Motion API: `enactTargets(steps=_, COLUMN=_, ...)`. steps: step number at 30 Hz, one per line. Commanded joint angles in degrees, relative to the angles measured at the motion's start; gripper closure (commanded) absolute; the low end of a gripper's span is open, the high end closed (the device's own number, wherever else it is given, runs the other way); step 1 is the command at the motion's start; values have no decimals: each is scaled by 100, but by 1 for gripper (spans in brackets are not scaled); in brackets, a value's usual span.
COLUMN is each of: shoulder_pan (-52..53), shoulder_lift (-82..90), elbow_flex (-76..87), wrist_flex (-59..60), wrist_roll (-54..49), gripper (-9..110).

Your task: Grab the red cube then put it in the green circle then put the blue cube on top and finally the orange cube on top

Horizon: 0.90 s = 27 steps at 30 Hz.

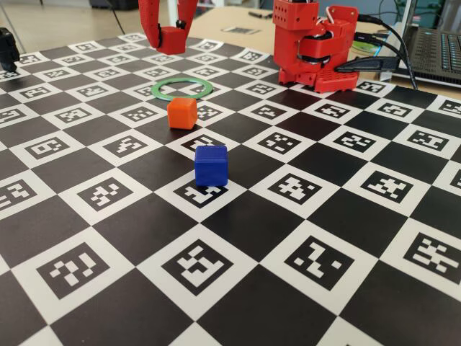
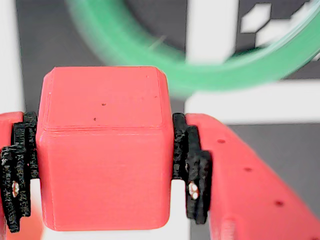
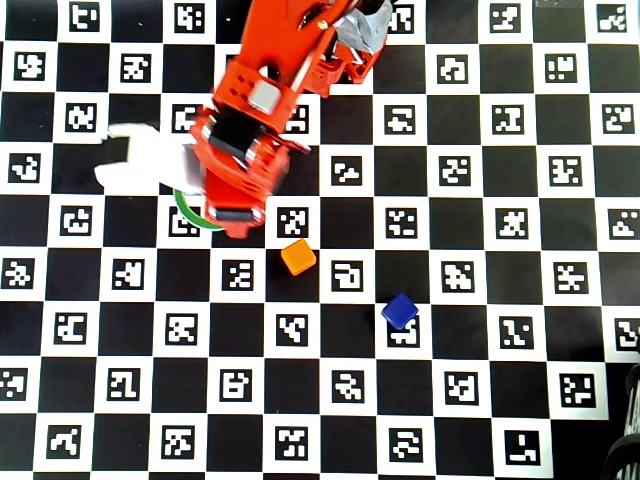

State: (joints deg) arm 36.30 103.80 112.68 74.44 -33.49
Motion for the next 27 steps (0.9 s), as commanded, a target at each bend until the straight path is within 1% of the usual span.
enactTargets(steps=1, shoulder_pan=413, shoulder_lift=571, elbow_flex=281, wrist_flex=-369, wrist_roll=-387, gripper=96)
enactTargets(steps=7, shoulder_pan=773, shoulder_lift=510, elbow_flex=633, wrist_flex=-589, wrist_roll=-835, gripper=96)
enactTargets(steps=13, shoulder_pan=879, shoulder_lift=483, elbow_flex=1160, wrist_flex=-993, wrist_roll=-1169, gripper=96)
enactTargets(steps=20, shoulder_pan=782, shoulder_lift=448, elbow_flex=1714, wrist_flex=-1644, wrist_roll=-1239, gripper=96)
enactTargets(steps=27, shoulder_pan=712, shoulder_lift=211, elbow_flex=1723, wrist_flex=-1978, wrist_roll=-1169, gripper=96)
